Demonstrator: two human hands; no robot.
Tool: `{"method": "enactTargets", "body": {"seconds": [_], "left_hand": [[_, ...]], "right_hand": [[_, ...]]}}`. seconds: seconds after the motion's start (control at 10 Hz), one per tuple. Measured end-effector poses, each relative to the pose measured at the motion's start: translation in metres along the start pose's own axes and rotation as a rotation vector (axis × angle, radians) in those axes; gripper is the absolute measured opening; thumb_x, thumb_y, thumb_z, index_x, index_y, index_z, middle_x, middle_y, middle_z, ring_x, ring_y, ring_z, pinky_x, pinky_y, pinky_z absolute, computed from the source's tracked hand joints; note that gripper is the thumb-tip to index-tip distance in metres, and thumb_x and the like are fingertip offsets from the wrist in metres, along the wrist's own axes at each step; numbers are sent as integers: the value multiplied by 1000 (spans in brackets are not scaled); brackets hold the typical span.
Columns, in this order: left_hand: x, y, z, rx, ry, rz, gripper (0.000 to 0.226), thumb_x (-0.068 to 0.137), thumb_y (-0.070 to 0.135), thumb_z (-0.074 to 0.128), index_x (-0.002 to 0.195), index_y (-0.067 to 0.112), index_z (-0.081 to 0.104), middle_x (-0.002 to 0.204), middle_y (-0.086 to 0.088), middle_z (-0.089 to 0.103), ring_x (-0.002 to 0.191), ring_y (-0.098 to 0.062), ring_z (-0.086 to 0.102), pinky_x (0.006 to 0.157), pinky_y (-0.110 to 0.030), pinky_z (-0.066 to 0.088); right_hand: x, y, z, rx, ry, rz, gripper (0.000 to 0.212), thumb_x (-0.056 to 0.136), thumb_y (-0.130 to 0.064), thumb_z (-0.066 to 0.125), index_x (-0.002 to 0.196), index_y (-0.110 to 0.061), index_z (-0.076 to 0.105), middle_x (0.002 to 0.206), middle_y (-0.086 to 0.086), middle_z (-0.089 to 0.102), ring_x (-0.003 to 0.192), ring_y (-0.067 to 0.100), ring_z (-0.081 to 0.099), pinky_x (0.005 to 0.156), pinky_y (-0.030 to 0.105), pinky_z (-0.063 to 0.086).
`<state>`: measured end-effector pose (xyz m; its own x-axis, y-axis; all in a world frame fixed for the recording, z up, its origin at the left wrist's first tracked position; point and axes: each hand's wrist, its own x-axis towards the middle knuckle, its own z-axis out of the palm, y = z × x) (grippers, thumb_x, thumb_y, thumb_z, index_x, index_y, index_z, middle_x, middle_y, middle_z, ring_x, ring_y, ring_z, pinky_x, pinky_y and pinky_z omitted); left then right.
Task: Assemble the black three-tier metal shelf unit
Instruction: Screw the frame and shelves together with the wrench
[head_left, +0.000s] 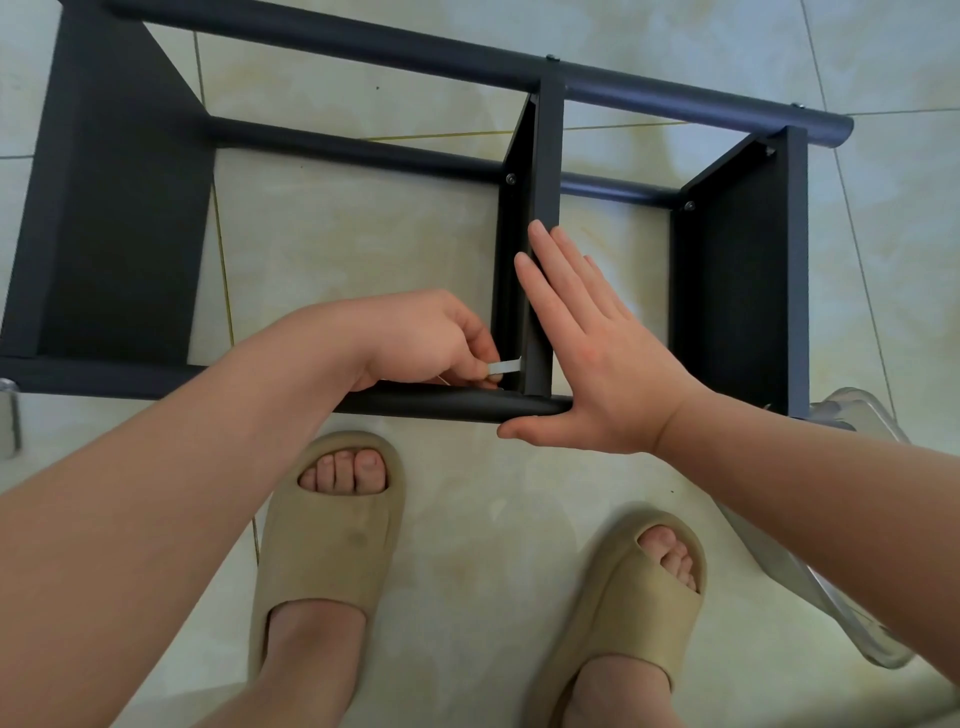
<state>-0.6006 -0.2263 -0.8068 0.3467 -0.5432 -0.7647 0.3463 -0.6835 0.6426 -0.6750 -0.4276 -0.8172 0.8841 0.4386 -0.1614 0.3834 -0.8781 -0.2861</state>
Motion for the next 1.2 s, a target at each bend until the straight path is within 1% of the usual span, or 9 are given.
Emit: {"method": "enactTargets", "body": {"seconds": [0.2,0.3,0.4,0.5,0.7,0.8,0.9,1.0,1.2], "left_hand": [[-2,0,0,88,10,17,10,90,11,69,86,18,75,79,-4,73,73,-16,64,80,-33,51],[-2,1,-4,94,53,65,13,88,9,71,86,21,76,79,-1,76,76,-15,69,86,-34,57],[-2,3,-7,115,115,95,13,86,9,74,89,21,73,81,0,77,83,-15,72,87,-31,58],[0,4,-6,145,199,120,14,86,11,72,84,25,72,84,1,73,85,-17,68,87,-34,55],[8,6,4,-289,171,61,11,95,14,63,85,17,65,87,-1,66,85,-14,65,83,-33,53],[12,5,8,-350,197,24,4,94,16,66,92,14,64,85,-3,69,81,-14,68,77,-31,53],[14,4,12,-289,257,26,3,92,17,70,92,16,67,84,-1,71,78,-11,69,74,-28,54],[14,5,12,-317,318,43,2,91,17,71,92,17,69,79,2,72,75,-10,68,76,-28,55],[15,5,10,-428,329,65,4,92,19,71,94,16,70,78,2,73,76,-11,69,71,-27,53]], "right_hand": [[0,0,0,3,6,-4,125,79,-83,53,159,1,9,168,19,-2,156,33,-7,125,54,12],[0,0,1,4,7,-5,124,79,-83,53,159,1,9,168,20,-2,156,34,-6,125,54,12],[0,1,0,-2,1,-2,124,79,-84,52,160,1,8,168,19,-3,156,33,-7,125,53,11],[0,0,0,0,-3,0,124,79,-84,52,160,0,8,168,18,-4,156,32,-8,126,53,11],[1,0,0,5,11,-10,124,80,-84,51,159,2,10,168,20,-1,156,34,-6,124,55,14],[0,1,0,6,7,-7,124,79,-84,51,159,2,9,168,19,-2,156,33,-7,125,54,13],[0,1,0,12,10,-9,124,79,-84,52,159,2,10,168,20,-2,156,33,-7,125,54,14],[1,1,1,17,16,-11,124,79,-83,53,159,2,11,168,20,-1,156,34,-6,124,55,15],[1,1,1,21,23,-14,124,79,-83,53,159,3,11,168,21,0,156,34,-5,124,55,15]]}}
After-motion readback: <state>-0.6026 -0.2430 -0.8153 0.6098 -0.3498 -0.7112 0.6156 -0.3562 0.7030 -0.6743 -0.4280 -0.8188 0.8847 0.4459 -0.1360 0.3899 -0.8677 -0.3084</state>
